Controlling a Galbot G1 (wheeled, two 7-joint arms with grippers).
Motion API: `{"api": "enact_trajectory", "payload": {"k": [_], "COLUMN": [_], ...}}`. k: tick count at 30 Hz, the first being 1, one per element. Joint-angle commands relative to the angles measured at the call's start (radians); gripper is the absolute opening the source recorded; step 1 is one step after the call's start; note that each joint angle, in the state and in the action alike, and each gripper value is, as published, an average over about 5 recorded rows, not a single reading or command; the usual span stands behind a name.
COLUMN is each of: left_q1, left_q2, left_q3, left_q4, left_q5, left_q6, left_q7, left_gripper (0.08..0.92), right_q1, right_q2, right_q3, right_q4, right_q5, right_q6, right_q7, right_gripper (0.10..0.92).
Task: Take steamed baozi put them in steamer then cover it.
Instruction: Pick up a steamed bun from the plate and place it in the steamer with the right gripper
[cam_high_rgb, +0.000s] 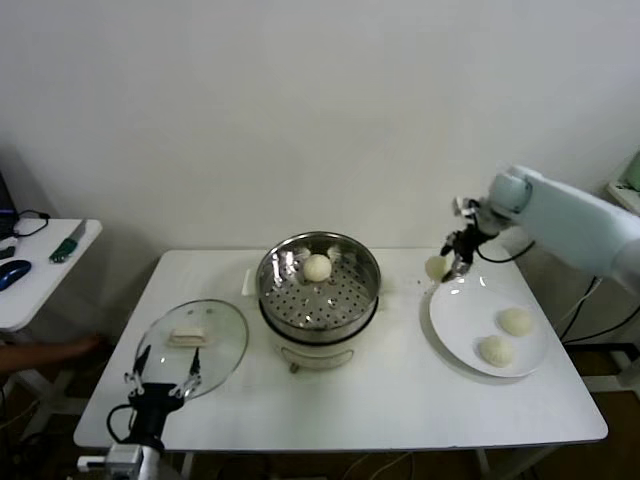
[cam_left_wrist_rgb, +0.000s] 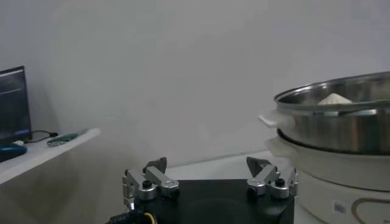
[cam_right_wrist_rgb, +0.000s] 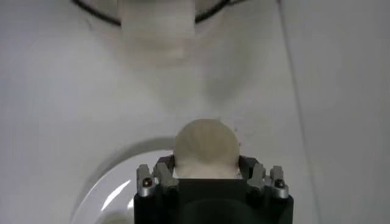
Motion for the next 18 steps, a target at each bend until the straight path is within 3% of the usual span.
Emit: {"api": "enact_trajectory", "payload": {"k": [1, 18], "left_q1": [0.005, 0.026], "left_q2": [0.002, 0.029], "left_q3": [0.018, 0.024], "left_q4": [-0.006, -0.021], "left_q5": [0.004, -0.004], "left_q6": [-0.002, -0.018], "left_q7": [0.002, 0.007], "left_gripper": [0.823, 0.823], "right_q1": [0.252, 0.120], "right_q2": [0.114, 0.483], "right_q3": [-0.177, -0.145], "right_q4": [0.065, -0.006], "right_q5": [0.292, 0.331], "right_q6": [-0.052, -0.103], "right_q7": [0.006, 0.034], "right_gripper": [0.687, 0.687]}}
